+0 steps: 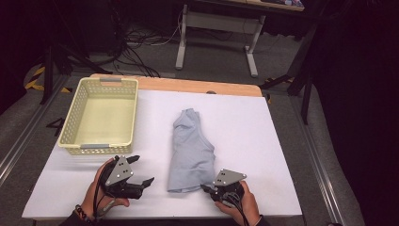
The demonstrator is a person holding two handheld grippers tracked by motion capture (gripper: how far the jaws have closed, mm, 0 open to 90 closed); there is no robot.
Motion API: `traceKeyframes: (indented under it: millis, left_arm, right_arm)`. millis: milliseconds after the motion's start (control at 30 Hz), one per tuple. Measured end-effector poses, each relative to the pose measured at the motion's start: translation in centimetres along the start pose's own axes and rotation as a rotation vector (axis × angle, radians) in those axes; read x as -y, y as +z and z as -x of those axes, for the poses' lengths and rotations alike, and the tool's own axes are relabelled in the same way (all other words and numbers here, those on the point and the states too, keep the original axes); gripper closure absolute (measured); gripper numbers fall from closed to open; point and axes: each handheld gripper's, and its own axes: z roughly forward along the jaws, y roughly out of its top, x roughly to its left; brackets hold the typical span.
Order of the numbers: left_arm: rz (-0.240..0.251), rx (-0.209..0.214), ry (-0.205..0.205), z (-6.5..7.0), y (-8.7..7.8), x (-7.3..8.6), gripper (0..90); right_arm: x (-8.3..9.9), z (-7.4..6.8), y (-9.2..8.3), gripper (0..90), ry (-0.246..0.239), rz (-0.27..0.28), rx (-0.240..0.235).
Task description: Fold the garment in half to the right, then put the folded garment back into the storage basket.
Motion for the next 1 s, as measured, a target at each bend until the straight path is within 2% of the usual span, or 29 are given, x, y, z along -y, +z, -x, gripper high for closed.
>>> traceKeyframes:
  millis: [300,367,467,667,733,833,933,1000]
  left_arm:
    - [-0.011,0.007,-0.003,0.2,0.2,-0.1,15.8]
    - [0.004,0.006,0.006,0.5,0.2,-0.1,16.3]
    - [-0.002,0.017,0.015,1.0,0.3,-0.3,17.3]
    - [-0.018,0.038,0.004,1.7,1.6,-1.1,17.3]
    - [-0.030,0.057,0.010,2.1,2.4,-1.5,17.3]
    - [-0.038,0.063,0.027,2.6,3.1,-2.1,16.9]
    - [-0.036,0.058,0.016,2.5,3.7,-2.8,16.9]
    - [-0.022,0.067,-0.007,2.2,4.0,-3.5,17.0]
  right_arm:
    - [0.2,0.3,-0.1,75.9,0.014,0.008,-0.019]
    - [0.2,0.3,-0.1,75.8,0.018,0.008,-0.022]
    - [0.2,0.3,-0.1,75.8,0.017,0.010,-0.024]
    - [0.3,0.5,-0.1,75.6,0.022,0.015,-0.033]
    - [0.4,0.5,-0.1,75.5,0.024,0.015,-0.034]
    - [0.3,0.5,-0.1,75.3,0.027,0.014,-0.035]
    - [0.4,0.5,-0.1,75.1,0.028,0.016,-0.033]
    - [0.4,0.4,-0.1,74.9,0.024,0.019,-0.028]
